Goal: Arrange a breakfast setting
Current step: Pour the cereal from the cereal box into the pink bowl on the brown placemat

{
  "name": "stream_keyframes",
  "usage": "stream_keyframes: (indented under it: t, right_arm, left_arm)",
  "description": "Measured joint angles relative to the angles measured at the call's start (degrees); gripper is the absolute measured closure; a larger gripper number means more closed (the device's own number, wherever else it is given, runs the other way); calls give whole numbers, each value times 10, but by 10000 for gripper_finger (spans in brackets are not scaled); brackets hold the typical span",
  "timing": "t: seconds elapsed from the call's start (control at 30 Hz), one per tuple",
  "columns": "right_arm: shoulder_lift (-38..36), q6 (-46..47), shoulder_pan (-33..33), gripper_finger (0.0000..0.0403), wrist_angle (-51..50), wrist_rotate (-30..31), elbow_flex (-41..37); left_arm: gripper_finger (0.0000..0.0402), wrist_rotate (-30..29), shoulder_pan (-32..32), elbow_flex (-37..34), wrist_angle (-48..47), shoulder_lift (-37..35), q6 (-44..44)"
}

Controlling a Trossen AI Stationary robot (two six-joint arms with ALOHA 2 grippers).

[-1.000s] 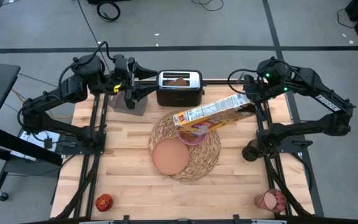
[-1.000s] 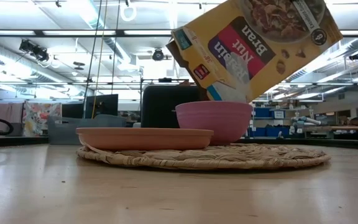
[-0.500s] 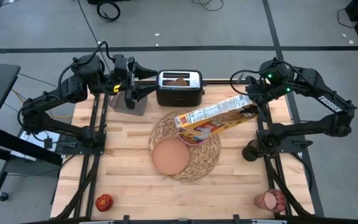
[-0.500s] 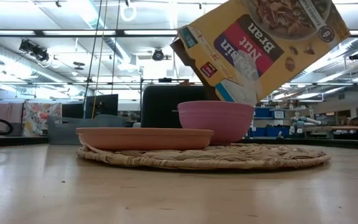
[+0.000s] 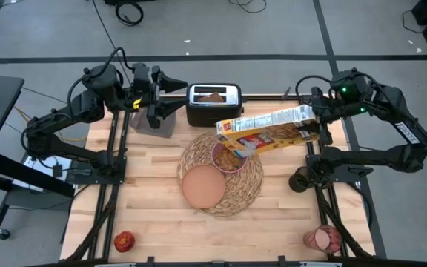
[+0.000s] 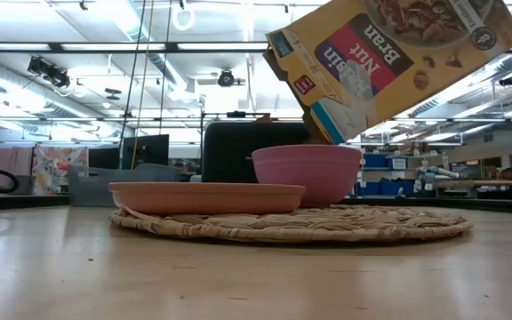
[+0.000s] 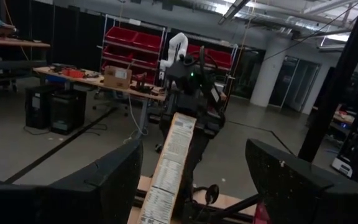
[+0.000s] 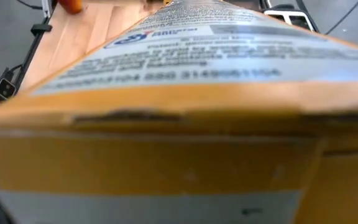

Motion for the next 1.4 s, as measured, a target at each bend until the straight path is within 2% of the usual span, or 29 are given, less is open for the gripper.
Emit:
stream_keyframes:
  t: [0.3,0.57,0.73,0.9,1.13,1.4]
  right_arm:
    - [-53,41,-9,195,34,-33,-60]
    - [-103,64,-9,195,61,-32,-104]
    - [-146,85,-9,195,96,-31,-141]
    - [-191,112,-9,195,117,-22,-168]
    - [-234,150,-9,195,176,-14,-174]
    - [-249,182,-9,195,211,-19,-173]
  left_arm:
    - [111,0,0,0,29,0,-11]
    - [111,0,5,0,81,0,-27]
    - [111,-41,5,0,111,0,-30]
    - [111,-49,6,0,171,0,-30]
    - [111,-58,5,0,249,0,-24]
    - [111,-71,5,0,284,0,-6]
